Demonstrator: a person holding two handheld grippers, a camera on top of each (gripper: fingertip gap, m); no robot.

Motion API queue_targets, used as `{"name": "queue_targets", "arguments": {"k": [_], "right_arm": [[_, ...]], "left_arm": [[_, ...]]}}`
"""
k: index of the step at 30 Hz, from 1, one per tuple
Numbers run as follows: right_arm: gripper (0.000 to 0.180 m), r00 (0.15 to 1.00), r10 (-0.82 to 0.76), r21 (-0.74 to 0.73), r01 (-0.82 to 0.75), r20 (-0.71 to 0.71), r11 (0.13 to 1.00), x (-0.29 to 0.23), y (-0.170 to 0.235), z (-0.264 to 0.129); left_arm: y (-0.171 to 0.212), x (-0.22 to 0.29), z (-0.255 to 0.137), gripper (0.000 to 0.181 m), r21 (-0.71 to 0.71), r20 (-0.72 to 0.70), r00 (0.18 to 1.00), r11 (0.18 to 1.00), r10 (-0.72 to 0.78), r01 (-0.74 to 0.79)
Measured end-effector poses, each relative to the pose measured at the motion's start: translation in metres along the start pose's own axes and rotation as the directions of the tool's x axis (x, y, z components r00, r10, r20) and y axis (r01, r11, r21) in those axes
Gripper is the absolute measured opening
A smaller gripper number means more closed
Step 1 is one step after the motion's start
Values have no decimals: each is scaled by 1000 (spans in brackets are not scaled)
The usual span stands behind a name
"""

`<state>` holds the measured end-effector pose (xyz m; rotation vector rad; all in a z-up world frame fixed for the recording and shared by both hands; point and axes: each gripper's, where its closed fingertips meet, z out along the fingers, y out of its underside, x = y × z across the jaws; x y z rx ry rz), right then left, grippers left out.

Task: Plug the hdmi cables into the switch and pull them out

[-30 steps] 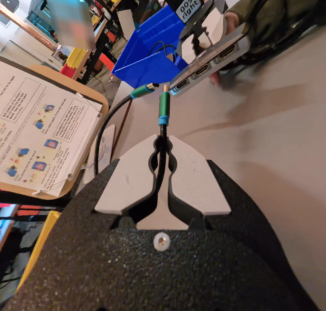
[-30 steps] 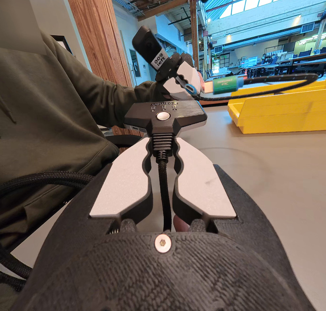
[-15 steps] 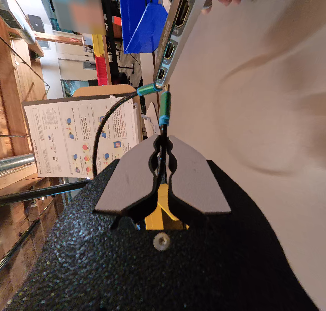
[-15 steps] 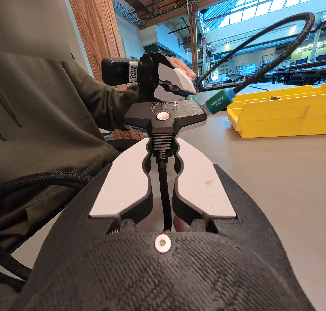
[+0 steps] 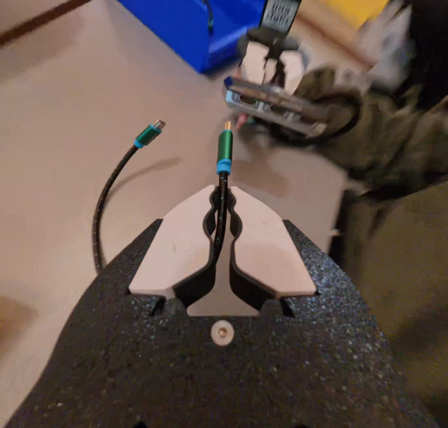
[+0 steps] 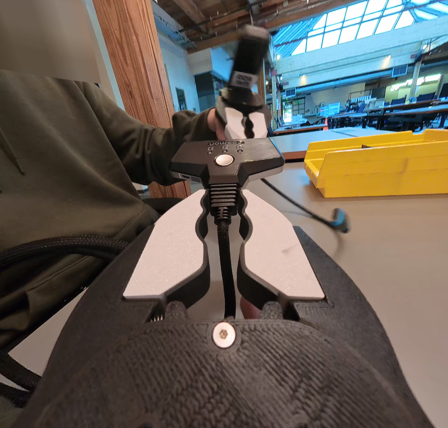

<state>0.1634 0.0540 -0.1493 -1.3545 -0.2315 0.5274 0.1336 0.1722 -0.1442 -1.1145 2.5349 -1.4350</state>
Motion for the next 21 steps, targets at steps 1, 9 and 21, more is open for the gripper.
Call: {"name": "queue_targets", "arguments": {"k": [1,9,21], "right_arm": [[22,1000,-3,14,3,-1,1000,-1,-3,-3],[22,998,4,168,6,-55,986,-1,-22,-28],[22,999,2,161,5,-47,987,2,-23,-27]], "left_arm": [[0,4,-5,6,-2,-71,994,997,-79,80],[-28,37,-44,6,15,-573,694,841,-435,540],[65,-80,38,6,-138,290,950,987,115,-77]]}}
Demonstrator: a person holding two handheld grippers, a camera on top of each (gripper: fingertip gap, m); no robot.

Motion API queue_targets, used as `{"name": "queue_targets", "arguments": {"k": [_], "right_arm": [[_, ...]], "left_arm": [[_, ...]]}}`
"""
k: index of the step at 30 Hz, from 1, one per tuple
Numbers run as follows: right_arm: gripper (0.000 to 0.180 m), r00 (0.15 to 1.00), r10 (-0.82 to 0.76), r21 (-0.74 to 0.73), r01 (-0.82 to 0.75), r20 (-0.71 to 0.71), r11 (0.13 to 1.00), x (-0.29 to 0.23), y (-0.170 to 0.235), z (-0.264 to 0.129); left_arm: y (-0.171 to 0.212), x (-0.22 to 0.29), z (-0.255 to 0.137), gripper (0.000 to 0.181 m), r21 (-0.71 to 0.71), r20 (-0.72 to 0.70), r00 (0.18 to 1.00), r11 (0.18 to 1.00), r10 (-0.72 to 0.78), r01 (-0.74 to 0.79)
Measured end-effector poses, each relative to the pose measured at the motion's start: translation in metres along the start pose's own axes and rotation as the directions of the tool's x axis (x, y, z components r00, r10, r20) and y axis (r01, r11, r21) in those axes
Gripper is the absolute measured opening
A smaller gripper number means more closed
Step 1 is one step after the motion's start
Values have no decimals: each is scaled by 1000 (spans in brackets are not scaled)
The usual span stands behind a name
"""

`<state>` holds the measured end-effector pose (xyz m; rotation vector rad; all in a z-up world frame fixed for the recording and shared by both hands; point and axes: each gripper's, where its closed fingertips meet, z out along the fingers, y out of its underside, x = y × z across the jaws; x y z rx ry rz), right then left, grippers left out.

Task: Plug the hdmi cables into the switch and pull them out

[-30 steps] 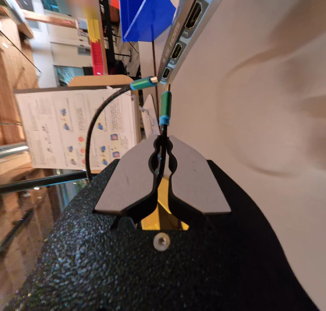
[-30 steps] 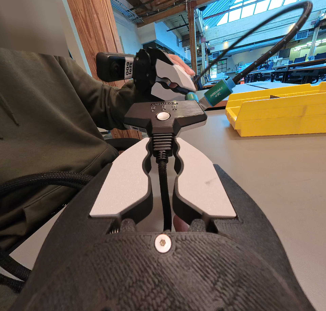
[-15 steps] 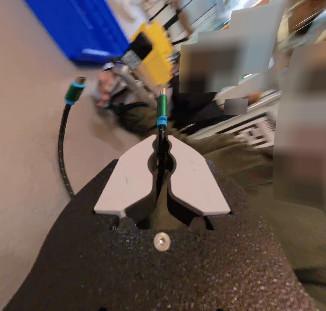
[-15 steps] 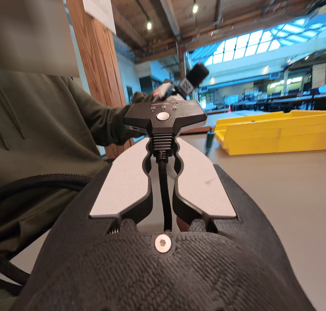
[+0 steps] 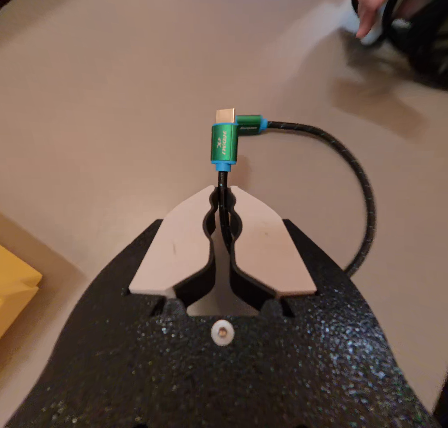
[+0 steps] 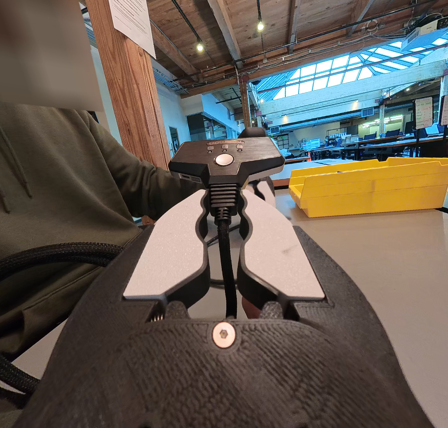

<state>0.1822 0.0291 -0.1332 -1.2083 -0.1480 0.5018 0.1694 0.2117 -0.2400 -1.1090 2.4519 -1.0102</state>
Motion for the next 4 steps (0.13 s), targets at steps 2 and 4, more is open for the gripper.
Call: {"name": "queue_targets", "arguments": {"k": [2,4], "right_arm": [[22,1000,-1,-3,1,1,1000,0,0,1],[22,1000,-2,-5,2,1,1000,1,0,1]], "left_arm": [[1,6,10,6,-23,-7,998,998,59,-59],[-1,11,17,6,-22,-23,995,995,100,-100]]}}
